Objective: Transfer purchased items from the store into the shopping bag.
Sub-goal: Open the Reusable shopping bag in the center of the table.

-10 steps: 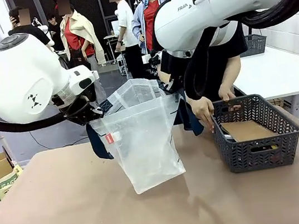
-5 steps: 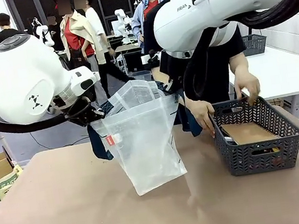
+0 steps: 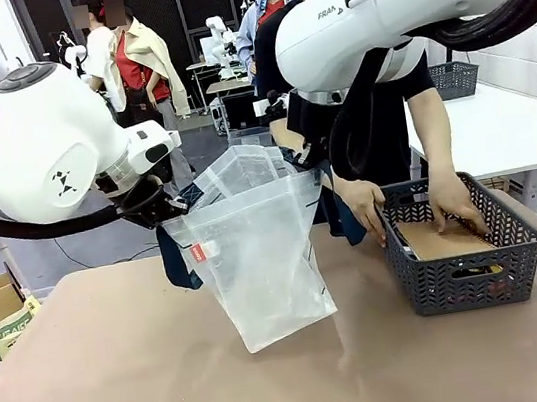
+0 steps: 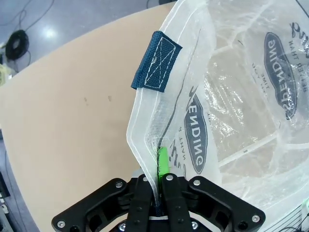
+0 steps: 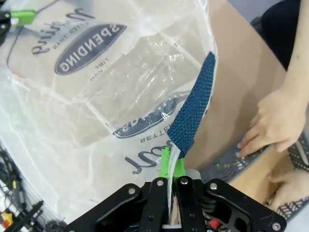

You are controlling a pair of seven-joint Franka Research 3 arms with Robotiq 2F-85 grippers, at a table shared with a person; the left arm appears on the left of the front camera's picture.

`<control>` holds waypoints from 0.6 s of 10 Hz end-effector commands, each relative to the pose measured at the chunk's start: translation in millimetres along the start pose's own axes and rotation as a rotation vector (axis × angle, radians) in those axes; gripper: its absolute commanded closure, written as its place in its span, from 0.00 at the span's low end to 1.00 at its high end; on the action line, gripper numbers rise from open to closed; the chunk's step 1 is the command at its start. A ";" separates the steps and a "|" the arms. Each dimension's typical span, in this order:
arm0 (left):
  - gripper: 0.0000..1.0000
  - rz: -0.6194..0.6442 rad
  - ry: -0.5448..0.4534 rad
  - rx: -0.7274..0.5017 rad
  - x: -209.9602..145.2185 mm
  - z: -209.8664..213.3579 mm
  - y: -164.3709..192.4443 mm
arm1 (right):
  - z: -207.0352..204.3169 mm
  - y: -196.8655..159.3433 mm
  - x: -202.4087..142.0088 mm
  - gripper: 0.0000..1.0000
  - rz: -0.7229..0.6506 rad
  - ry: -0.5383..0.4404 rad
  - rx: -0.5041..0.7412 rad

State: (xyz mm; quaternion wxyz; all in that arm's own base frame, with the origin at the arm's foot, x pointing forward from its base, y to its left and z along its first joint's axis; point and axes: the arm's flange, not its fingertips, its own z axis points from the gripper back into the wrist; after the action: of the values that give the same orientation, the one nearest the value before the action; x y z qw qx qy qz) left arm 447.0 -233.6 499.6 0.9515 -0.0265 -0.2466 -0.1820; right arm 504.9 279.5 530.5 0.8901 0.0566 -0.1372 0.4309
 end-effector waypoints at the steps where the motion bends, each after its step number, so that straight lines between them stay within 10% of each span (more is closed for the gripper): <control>1: 1.00 -0.040 -0.001 0.068 -4.7 5.4 7.1 | 8.7 -6.9 -10.9 1.00 -0.005 0.076 -0.043; 6: 1.00 -0.174 0.023 0.195 6.1 11.8 5.5 | 12.4 -21.7 -23.0 1.00 0.012 0.196 -0.097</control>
State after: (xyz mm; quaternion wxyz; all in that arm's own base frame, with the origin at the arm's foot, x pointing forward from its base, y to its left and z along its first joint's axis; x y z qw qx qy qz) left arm 441.3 -247.9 515.1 0.9295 0.0456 -0.2673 -0.2501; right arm 498.6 270.5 532.2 0.8942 0.0097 -0.0907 0.4382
